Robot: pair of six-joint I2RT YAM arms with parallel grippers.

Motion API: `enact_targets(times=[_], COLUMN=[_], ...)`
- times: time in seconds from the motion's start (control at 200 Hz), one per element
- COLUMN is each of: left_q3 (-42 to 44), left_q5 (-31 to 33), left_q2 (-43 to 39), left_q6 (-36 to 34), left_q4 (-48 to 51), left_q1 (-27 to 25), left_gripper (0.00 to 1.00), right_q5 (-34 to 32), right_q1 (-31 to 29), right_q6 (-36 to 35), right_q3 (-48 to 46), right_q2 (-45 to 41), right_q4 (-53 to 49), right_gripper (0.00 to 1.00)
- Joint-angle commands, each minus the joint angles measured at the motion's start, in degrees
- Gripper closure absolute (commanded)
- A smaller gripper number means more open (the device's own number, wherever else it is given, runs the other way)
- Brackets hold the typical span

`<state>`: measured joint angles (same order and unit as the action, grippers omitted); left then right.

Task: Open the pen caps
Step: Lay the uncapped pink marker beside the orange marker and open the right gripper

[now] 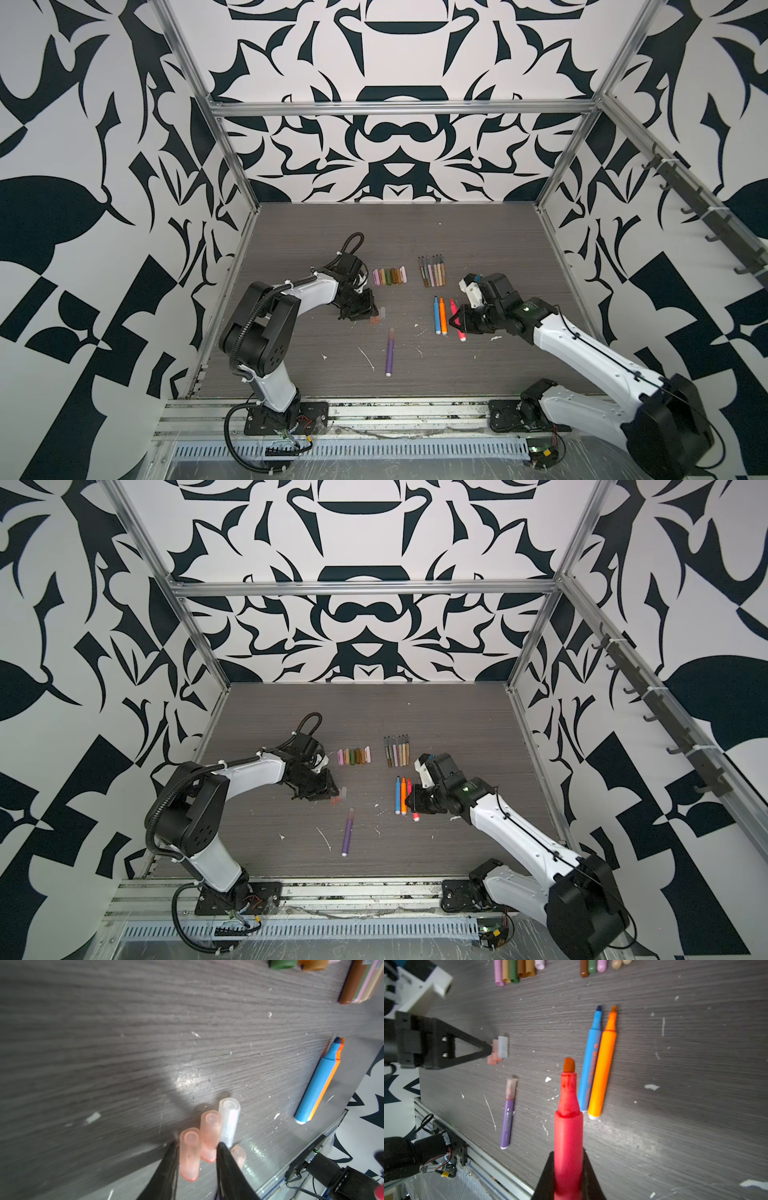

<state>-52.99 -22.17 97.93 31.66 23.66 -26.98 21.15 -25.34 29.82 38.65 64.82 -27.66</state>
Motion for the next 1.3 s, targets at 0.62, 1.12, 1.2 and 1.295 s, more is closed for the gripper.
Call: enact_targets(times=[0.62,1.12,1.2,1.295], left_q3=[0.9,0.0,-0.1,-0.2], left_q5=[2.1,2.6,2.2,2.3], left_q2=[-9.5,-13.5,-13.7,-14.2], left_q6=[-0.3,0.2,0.2,0.6], left_q4=[3.1,4.8,4.8,4.8], left_q1=[1.1,1.5,1.5,1.4], left_gripper=[0.61,0.60,0.60,0.60], right_q5=[9.9,8.9,9.0,9.0], right_q1=[8.8,8.9,8.9,8.9], right_q6=[-4.4,-4.4,-4.5,-4.5], right_q3=[0.0,-1.2,-1.3,-1.4], right_q2=[22.7,22.3,22.4,22.2], right_q4=[17.7,18.7,18.7,18.7], right_gripper=[1.00,0.70,0.70,0.69])
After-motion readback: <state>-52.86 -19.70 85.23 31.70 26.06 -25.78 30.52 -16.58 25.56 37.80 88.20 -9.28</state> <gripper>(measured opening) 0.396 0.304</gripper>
